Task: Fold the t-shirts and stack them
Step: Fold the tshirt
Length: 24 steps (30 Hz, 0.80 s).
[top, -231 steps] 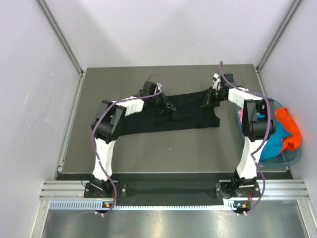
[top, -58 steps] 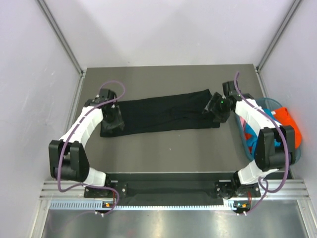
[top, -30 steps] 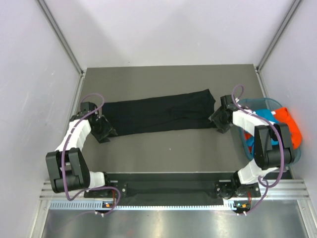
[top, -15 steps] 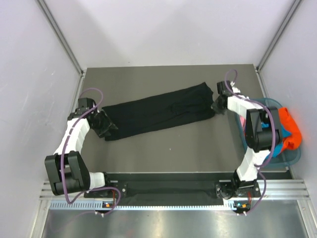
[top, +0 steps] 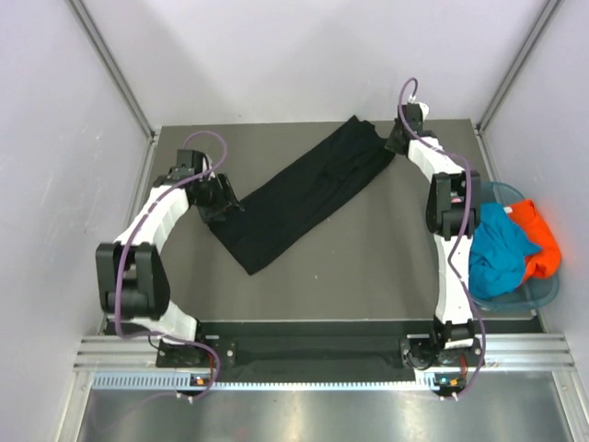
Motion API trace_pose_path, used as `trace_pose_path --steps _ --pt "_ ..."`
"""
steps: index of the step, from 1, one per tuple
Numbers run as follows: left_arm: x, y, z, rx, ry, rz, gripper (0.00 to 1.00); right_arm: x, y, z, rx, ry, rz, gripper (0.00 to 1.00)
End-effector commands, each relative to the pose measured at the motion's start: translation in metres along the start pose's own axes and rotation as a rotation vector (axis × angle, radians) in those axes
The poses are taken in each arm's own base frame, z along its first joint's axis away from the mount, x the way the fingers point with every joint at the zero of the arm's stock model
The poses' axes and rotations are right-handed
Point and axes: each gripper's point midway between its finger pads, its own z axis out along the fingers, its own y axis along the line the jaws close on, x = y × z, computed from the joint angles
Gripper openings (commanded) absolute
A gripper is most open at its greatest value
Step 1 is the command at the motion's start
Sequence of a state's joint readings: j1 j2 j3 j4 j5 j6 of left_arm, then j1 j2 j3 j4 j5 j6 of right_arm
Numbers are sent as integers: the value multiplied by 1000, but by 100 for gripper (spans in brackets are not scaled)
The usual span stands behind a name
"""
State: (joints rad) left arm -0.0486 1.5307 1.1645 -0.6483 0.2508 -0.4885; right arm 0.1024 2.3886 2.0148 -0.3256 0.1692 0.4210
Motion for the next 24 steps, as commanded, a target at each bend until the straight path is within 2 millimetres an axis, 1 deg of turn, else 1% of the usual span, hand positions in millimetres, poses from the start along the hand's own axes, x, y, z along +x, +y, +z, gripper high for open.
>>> trace_pose_path --steps 1,2,3,4,5,6,7,8,9,10,11,12,13,14,15,16,17,18,19,20,21,22,23,24 --pt "-40 0 12 12 -3 86 66 -45 16 12 -84 -91 -30 31" --pt "-41 4 15 -13 18 107 67 -48 19 10 -110 -72 1 37" --pt "-38 9 24 -28 62 113 68 -55 22 6 -129 -63 11 42" --pt "-52 21 21 -42 55 90 68 -57 24 0 -141 -52 20 52" --pt "-53 26 22 -61 77 75 68 -59 24 -7 -141 -45 21 57" --pt "-49 37 29 -93 117 65 68 -54 19 -12 -117 -28 14 62" --pt "-52 43 31 -104 120 57 68 -61 16 -34 -98 -21 17 68" --pt "-51 47 34 -98 135 51 69 -59 14 -44 -88 -12 18 71" --pt "-48 54 40 -101 160 39 69 -40 10 -49 -81 45 14 73" --pt "-50 66 40 -130 160 11 68 -41 10 -74 -79 67 10 74" --pt "-51 73 42 -146 155 -21 68 -30 14 -86 -76 101 -3 75" --pt "-49 80 43 -153 155 -40 68 -1 12 -91 -73 170 -26 75" --pt "-54 87 42 -142 143 -71 68 -6 20 -118 -98 153 -44 76" --pt "-56 89 42 -131 139 -87 68 9 34 -131 -123 170 -81 76" --pt "-56 92 43 -122 143 -99 68 44 29 -137 -115 235 -112 77" --pt "-59 95 44 -117 139 -109 68 39 37 -162 -146 205 -122 78" --pt "-60 93 46 -96 138 -104 68 55 49 -174 -171 223 -127 78" --pt "-60 95 50 -95 143 -106 68 92 51 -182 -220 308 -117 78" --pt "-60 95 52 -89 142 -105 67 97 67 -204 -291 311 -59 78" --pt "-60 91 57 -52 149 -96 67 122 92 -224 -399 376 -42 78" --pt "-59 91 59 -46 154 -94 66 148 103 -230 -467 405 -20 78" --pt "-58 92 61 -48 160 -94 65 158 120 -248 -531 434 45 76" --pt "-57 92 63 -41 162 -89 63 181 145 -270 -625 485 46 75" --pt "-57 92 64 -33 161 -84 63 200 154 -274 -680 487 71 74"
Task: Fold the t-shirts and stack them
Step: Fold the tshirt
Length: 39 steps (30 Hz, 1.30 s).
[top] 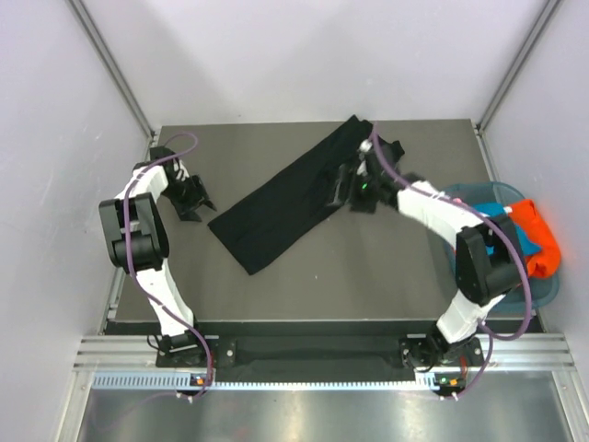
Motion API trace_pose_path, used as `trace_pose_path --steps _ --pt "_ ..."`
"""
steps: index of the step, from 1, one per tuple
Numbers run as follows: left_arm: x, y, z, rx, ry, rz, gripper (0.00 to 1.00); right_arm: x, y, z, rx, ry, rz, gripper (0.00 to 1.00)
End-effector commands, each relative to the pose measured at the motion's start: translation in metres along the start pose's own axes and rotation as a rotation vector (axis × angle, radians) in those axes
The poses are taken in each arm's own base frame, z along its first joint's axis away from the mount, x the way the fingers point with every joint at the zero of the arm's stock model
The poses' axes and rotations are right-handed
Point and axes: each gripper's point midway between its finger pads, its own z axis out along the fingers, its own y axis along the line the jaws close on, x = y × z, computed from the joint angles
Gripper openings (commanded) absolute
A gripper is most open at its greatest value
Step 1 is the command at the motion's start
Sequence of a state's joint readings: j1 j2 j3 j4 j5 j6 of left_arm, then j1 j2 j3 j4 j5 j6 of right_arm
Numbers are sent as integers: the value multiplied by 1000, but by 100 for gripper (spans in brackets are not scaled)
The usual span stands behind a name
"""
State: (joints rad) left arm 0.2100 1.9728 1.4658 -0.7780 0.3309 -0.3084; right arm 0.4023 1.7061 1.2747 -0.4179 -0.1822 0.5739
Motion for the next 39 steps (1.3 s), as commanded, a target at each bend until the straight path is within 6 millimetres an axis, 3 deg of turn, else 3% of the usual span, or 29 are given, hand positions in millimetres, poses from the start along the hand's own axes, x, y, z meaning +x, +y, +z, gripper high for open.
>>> trace_pose_path --steps 1,2,5,6,7,8,9,12,17,26,39 --pt "-2 -8 7 56 1 44 62 51 83 4 -335 62 154 73" --pt "0 -7 8 53 6 42 61 75 99 6 -369 107 157 72" --pt "8 -2 12 42 17 35 59 103 129 15 -434 123 218 64" --pt "12 2 14 30 26 31 58 116 129 22 -426 141 244 62" --pt "14 9 15 -7 25 27 57 115 142 22 -471 131 301 58" --pt "15 11 16 -20 27 20 56 129 153 23 -492 156 313 56" --pt "18 15 17 -34 34 14 54 142 153 33 -482 186 342 53" --pt "21 20 18 -66 47 -7 52 160 173 40 -488 199 399 52" --pt "21 20 21 -64 59 -22 50 195 189 54 -425 239 414 57" --pt "27 25 21 -98 73 -33 45 222 195 75 -339 301 572 56" --pt "33 28 22 -125 89 -34 36 243 190 94 -217 325 586 47"
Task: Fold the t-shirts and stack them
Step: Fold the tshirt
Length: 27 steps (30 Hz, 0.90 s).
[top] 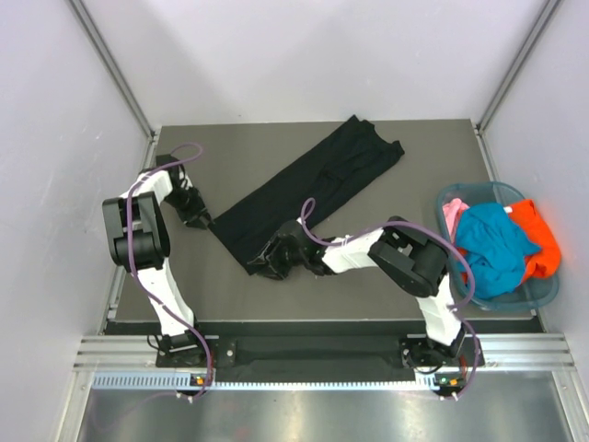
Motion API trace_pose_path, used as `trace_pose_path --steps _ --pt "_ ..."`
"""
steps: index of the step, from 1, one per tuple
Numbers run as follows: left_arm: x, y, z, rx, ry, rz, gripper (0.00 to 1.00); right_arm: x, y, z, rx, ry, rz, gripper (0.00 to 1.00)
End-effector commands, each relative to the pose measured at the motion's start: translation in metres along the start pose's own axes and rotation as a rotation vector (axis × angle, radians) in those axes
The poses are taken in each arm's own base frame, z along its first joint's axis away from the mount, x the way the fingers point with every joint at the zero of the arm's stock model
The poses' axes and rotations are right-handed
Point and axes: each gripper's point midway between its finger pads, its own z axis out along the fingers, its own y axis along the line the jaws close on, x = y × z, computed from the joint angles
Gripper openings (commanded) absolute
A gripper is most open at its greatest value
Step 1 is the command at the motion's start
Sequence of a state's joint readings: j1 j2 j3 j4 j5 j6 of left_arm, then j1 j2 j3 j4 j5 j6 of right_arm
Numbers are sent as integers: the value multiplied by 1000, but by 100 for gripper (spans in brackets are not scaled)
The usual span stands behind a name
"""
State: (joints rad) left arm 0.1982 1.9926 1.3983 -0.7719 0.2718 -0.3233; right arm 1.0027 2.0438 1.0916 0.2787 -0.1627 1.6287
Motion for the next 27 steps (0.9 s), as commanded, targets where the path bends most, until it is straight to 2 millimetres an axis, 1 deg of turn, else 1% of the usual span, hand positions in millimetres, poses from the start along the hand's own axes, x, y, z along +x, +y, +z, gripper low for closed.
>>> trace_pose_path --steps 1,3,5,6,7,8,9,10,11,12,13,14,15,16,17,18,19,20,21,22,23,24,25,26,27 --pt "9 9 5 -51 26 -4 34 5 -9 9 65 -22 -8 46" --pt "11 11 6 -67 28 -3 34 5 -18 12 92 -21 -5 45" --pt "12 14 6 -78 26 -7 29 6 -23 14 105 -18 0 43" --pt "15 16 8 -91 31 -11 26 4 -26 16 114 -19 2 39" --pt "17 16 8 -96 33 -17 21 2 -29 16 120 -22 -15 31" --pt "20 20 9 -112 41 -26 13 4 -28 16 122 -7 -27 27" --pt "22 21 10 -117 44 -29 11 4 -33 18 141 6 -45 16" --pt "25 20 10 -114 46 -35 10 4 -42 17 180 16 -66 10" --pt "33 19 12 -115 61 -34 6 5 -43 14 183 19 -76 5" --pt "36 21 12 -121 64 -36 4 4 -45 12 185 19 -123 0" --pt "37 19 9 -126 55 -47 0 1 -53 8 223 17 -145 0" --pt "45 20 11 -135 66 -57 0 -1 -55 5 238 15 -177 0" --pt "50 18 10 -130 67 -65 0 -3 -58 -1 253 22 -258 0" --pt "52 12 5 -112 48 -83 0 -7 -62 -7 269 22 -296 0" --pt "65 11 7 -111 68 -88 0 -11 -73 -15 313 12 -336 0" --pt "75 5 7 -115 77 -70 0 -12 -70 -25 307 18 -421 0" --pt "80 -1 2 -119 55 -75 0 -14 -75 -31 320 23 -455 0" --pt "98 -6 6 -123 75 -49 0 -14 -93 -41 367 38 -484 0" --pt "108 -10 6 -125 78 -43 0 -13 -91 -52 357 50 -552 0" --pt "116 -20 1 -108 63 -51 0 -13 -97 -60 368 56 -575 0" --pt "139 -25 6 -102 91 -27 0 -12 -121 -72 413 79 -586 0" --pt "150 -31 5 -89 96 -23 0 -9 -119 -84 390 92 -627 0" --pt "157 -42 -1 -60 73 -33 0 -7 -130 -94 407 108 -641 0" --pt "179 -47 1 -57 96 9 0 -6 -145 -111 437 117 -651 0" --pt "189 -51 -1 -55 99 21 0 -5 -155 -121 448 131 -674 0"
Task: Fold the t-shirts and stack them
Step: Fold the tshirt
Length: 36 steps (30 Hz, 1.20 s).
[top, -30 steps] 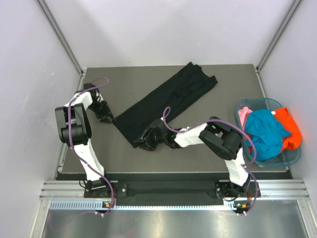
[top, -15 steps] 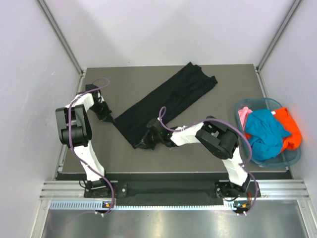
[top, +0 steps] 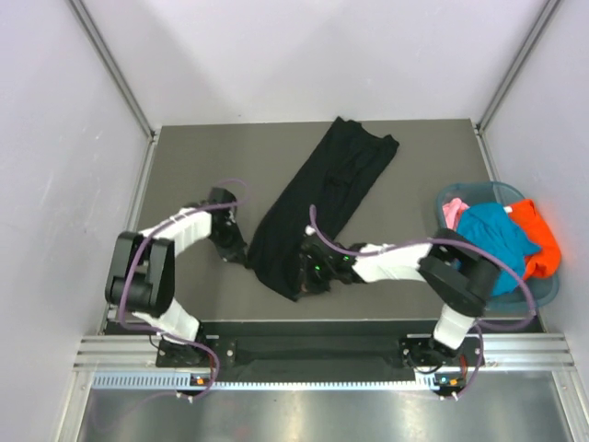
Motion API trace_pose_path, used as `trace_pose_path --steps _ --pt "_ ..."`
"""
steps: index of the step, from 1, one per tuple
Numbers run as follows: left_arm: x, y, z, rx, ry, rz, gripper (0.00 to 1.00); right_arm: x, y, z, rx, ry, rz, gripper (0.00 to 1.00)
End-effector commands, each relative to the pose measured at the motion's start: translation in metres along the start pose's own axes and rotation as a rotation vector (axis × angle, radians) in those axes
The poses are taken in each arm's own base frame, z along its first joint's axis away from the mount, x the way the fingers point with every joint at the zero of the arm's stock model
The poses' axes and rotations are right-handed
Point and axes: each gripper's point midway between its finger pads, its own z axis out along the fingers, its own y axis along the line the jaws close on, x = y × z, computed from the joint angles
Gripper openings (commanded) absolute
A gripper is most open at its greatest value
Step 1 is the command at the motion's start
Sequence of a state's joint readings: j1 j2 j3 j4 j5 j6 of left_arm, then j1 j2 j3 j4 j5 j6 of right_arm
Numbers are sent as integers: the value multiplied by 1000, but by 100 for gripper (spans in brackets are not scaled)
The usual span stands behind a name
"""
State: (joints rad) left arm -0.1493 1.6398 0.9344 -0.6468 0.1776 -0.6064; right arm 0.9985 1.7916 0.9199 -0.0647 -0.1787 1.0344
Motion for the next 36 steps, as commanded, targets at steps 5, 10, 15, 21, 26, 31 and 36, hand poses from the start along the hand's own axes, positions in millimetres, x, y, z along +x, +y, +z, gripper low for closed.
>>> trace_pose_path --steps 5,10,15,21,26,31,36 --pt "84 1 -23 -14 30 -8 0 67 -107 -69 172 103 -150 0" --pt "116 15 -38 16 55 -3 0 93 -125 -96 119 90 -96 0" --pt "131 4 -46 89 84 25 0 95 -116 -115 6 20 -52 1" --pt "139 -16 -44 98 126 86 0 95 -108 -109 -24 26 -24 2" --pt "118 -38 -56 86 52 164 0 83 -98 -112 28 23 -38 1" --pt "86 -66 -63 31 34 274 0 50 -89 -126 52 -24 -18 0" --pt "52 -93 -55 -49 36 370 0 3 -95 -150 87 -77 -21 0"
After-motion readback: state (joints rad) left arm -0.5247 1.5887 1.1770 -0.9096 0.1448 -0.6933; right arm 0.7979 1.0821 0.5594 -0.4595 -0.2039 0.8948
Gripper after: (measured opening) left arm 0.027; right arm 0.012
